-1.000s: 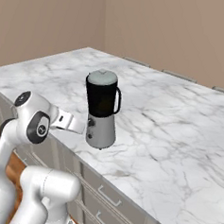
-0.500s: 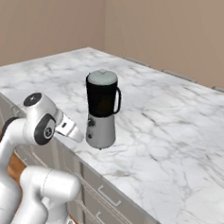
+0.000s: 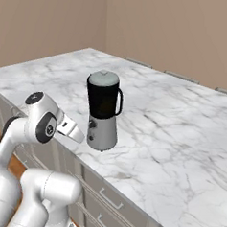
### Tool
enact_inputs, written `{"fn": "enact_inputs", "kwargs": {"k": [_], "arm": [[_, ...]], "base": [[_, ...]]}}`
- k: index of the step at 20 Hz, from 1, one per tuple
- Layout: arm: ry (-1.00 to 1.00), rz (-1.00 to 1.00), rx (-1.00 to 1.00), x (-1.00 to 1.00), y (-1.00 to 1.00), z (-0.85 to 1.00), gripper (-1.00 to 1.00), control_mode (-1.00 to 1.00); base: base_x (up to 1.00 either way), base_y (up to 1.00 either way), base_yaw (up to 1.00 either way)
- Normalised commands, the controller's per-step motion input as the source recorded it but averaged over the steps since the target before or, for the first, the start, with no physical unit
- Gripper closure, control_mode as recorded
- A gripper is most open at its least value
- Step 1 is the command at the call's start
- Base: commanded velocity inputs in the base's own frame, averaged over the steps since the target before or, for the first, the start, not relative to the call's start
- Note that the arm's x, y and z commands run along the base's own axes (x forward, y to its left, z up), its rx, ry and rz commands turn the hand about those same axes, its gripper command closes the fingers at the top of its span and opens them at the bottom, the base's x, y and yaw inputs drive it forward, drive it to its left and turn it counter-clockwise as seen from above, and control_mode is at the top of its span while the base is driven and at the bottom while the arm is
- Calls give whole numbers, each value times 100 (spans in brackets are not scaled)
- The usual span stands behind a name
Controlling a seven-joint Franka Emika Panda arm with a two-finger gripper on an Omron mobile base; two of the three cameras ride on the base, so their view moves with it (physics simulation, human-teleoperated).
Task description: Grab the lemon and lemon wedge from the fridge, place them in the blender, close the lid, and turn on the blender to create a marinade.
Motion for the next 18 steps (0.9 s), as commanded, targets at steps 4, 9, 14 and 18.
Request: {"fn": "enact_inputs", "kwargs": {"k": [4, 9, 14, 18], "arm": [[4, 0, 0, 23, 0, -3, 100, -100], [2, 0, 0, 18, 0, -13, 100, -100], [0, 0, 0, 17, 0, -28, 100, -100], [0, 0, 0, 22, 0, -32, 100, -100]], "base": [[0, 0, 0], [0, 0, 0], [0, 0, 0], [0, 0, 0]]}}
